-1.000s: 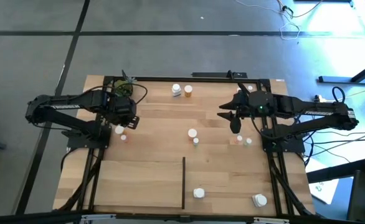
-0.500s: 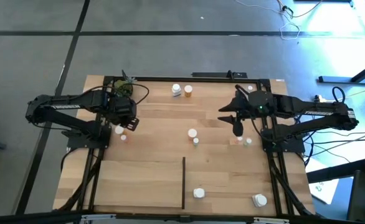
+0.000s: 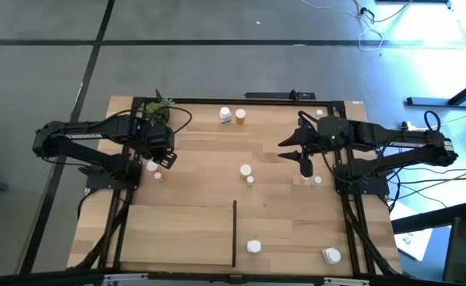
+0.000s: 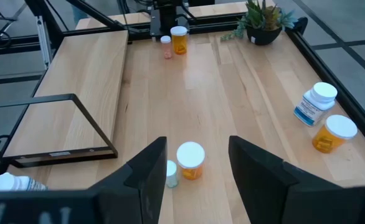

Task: Pick and place medicine bottles onto shelf by color
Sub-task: Put the bottom left big orange pill bottle on the shelf

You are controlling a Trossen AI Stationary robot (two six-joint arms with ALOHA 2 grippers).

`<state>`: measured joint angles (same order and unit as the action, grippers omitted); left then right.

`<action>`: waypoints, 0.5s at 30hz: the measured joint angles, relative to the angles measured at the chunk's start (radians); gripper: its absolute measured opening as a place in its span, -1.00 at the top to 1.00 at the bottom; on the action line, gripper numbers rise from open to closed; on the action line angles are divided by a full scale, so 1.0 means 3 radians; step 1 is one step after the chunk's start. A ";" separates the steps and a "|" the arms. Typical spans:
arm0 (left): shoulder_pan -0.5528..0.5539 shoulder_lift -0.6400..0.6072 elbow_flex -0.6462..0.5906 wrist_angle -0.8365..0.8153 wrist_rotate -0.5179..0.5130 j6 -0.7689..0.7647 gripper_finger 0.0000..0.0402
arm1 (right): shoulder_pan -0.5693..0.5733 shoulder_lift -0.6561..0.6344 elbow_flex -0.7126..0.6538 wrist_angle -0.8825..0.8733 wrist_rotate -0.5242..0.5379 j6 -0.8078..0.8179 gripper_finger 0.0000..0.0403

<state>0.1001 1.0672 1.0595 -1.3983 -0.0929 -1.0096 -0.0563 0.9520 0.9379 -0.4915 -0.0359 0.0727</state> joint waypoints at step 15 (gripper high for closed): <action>0.0000 0.0000 0.0000 0.0025 0.0105 -0.0015 0.58 | 0.0000 0.0000 0.0001 0.0001 -0.0002 0.0001 0.13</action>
<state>0.1001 1.0672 1.0595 -1.3908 -0.0613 -1.0142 -0.0563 0.9520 0.9382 -0.4911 -0.0364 0.0730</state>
